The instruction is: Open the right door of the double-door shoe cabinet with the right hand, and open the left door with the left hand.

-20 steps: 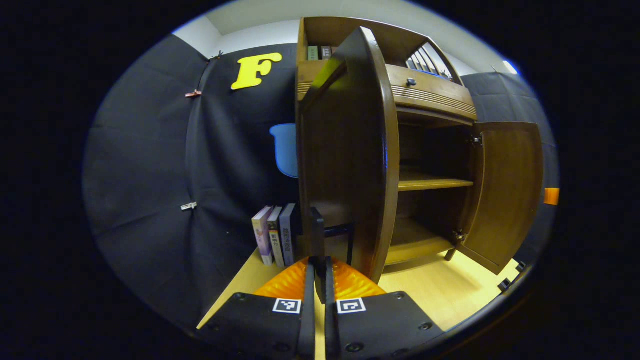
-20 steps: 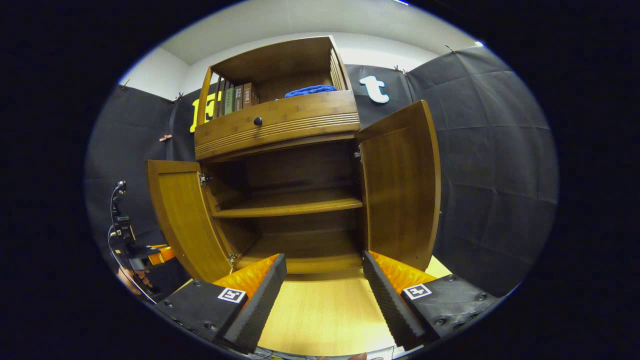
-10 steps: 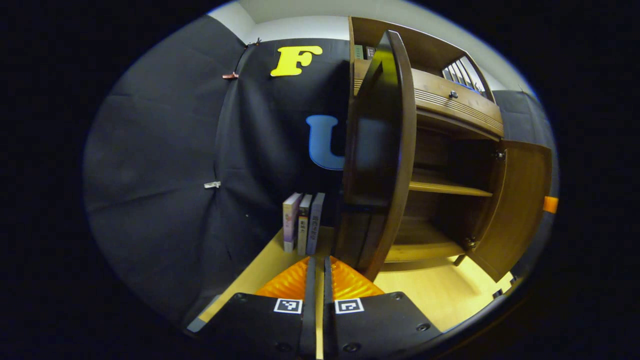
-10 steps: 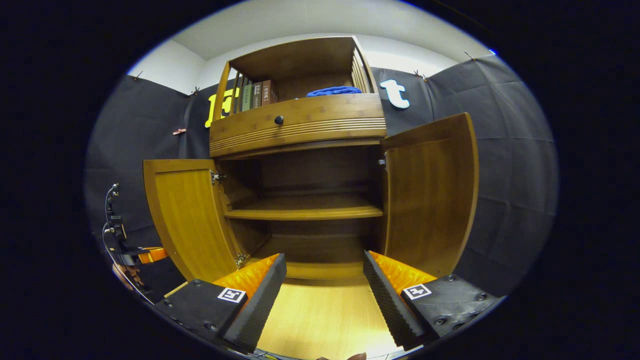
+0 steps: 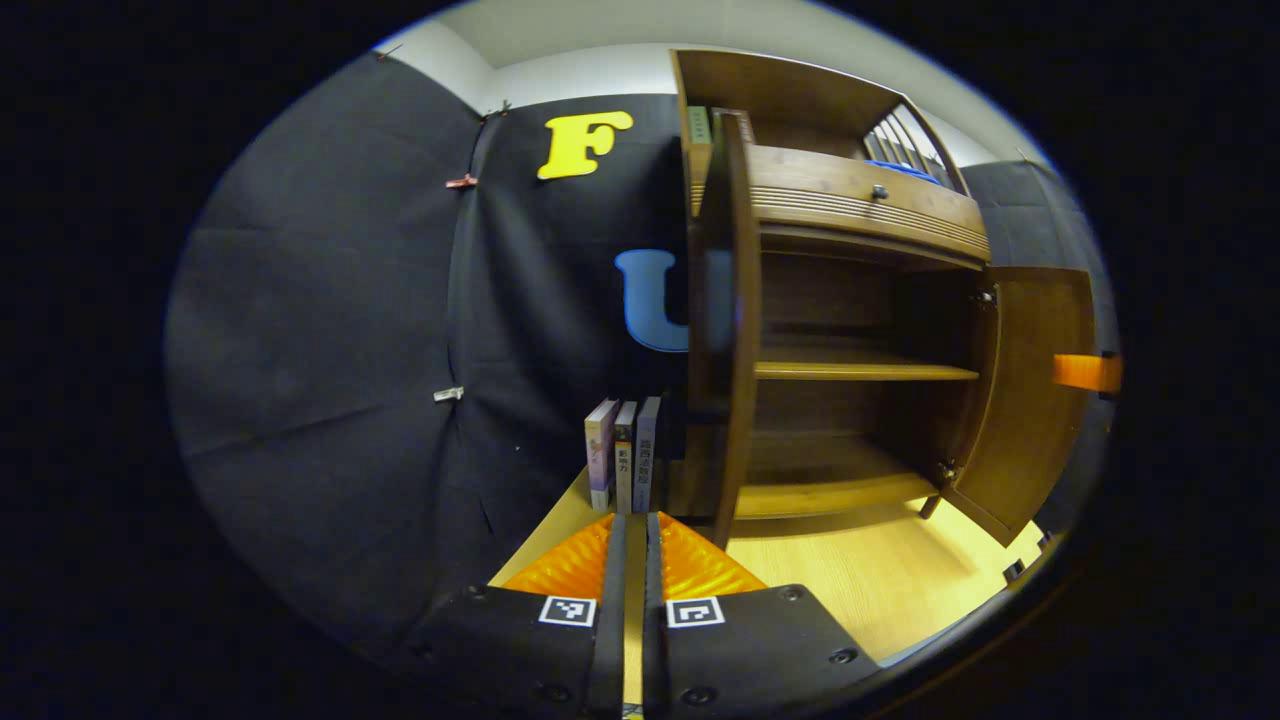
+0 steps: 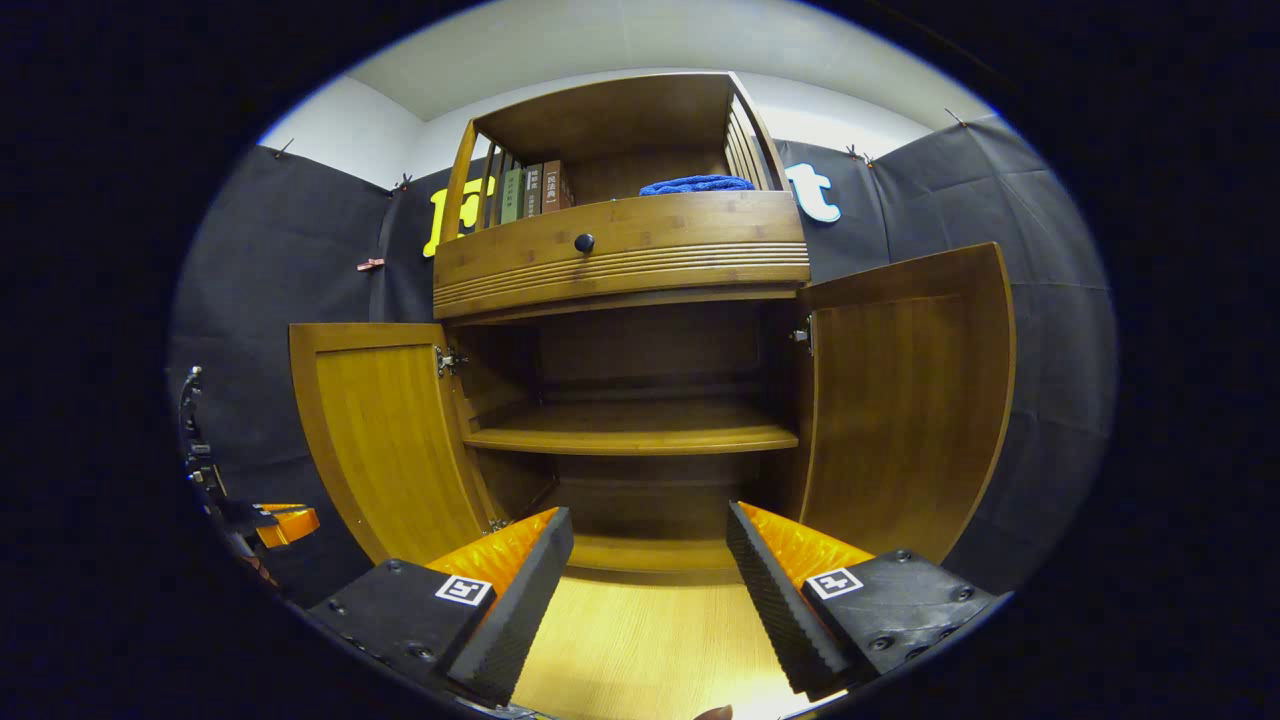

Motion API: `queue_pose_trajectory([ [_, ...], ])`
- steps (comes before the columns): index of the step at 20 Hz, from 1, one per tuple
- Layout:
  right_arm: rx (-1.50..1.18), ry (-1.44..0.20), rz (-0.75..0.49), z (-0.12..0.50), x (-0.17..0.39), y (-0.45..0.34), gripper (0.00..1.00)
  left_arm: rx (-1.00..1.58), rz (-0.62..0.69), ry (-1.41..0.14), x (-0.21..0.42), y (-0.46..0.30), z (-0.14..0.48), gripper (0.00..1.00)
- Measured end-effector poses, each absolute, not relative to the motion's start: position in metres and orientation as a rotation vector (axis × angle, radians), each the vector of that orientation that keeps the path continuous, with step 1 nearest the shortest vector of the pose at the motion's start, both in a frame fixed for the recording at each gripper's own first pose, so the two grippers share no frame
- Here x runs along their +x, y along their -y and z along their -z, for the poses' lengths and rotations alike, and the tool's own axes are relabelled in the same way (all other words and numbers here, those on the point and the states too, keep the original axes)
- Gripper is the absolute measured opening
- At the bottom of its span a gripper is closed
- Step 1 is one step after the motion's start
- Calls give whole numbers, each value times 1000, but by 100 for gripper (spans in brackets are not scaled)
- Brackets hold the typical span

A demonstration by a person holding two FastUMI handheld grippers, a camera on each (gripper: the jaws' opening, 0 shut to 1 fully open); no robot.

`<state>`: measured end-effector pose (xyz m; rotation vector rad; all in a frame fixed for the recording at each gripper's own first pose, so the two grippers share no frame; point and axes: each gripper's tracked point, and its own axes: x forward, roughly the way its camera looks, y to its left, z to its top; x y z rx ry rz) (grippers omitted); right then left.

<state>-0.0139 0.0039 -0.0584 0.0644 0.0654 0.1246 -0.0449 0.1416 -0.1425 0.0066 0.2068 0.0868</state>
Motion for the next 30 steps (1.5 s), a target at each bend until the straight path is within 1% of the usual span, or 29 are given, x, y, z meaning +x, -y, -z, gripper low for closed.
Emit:
queue_pose_trajectory([
  [1, 56, -59, -120, 56, -12, -3, 92, 20, -67, -191, -46, -130, 134, 14],
  [2, 49, -51, -117, 54, -11, -3, 92, 23, -47, -173, -45, -116, 127, 17],
  [3, 42, -42, -109, 51, -9, -2, 98, 18, -21, -157, -45, -104, 118, 29],
  [5, 34, -21, -90, 46, -7, 2, 98, -8, 33, -123, -43, -79, 103, 54],
  [6, 35, -11, -87, 43, -8, 1, 95, -21, 48, -98, -42, -71, 93, 66],
  [7, 35, -3, -85, 42, -8, 1, 98, -29, 53, -70, -42, -64, 82, 78],
  [8, 33, -2, -85, 41, -8, 0, 98, -30, 51, -57, -41, -59, 78, 91],
  [9, 31, 7, -84, 39, -8, 0, 98, -28, 55, -44, -40, -55, 71, 98],
  [11, 30, 31, -68, 33, -8, 3, 100, -38, 75, -32, -37, -42, 64, 97],
  [12, 31, 36, -62, 32, -8, 4, 98, -41, 72, -40, -37, -38, 65, 98],
  [15, 23, 60, -45, 27, -6, 8, 98, -40, 63, -54, -35, -27, 62, 97],
  [20, -29, 48, -9, 30, 3, 19, 98, -39, 49, -51, -33, -13, 58, 97],
  [22, -28, 48, -12, 27, 10, 18, 98, -49, 45, -60, -33, -8, 58, 96],
  [24, -14, 43, -20, 24, 16, 12, 98, -50, 35, -59, -36, -9, 57, 97],
  [25, -13, 42, -21, 24, 18, 11, 95, -49, 32, -60, -38, -10, 56, 96],
  [26, -16, 46, -24, 21, 18, 8, 98, -46, 32, -60, -38, -10, 57, 96],
  [29, -47, 59, -33, 18, 19, 0, 98, -34, 31, -77, -36, -12, 62, 97],
  [30, -52, 57, -38, 19, 19, -3, 94, -32, 38, -84, -33, -11, 65, 96],
])
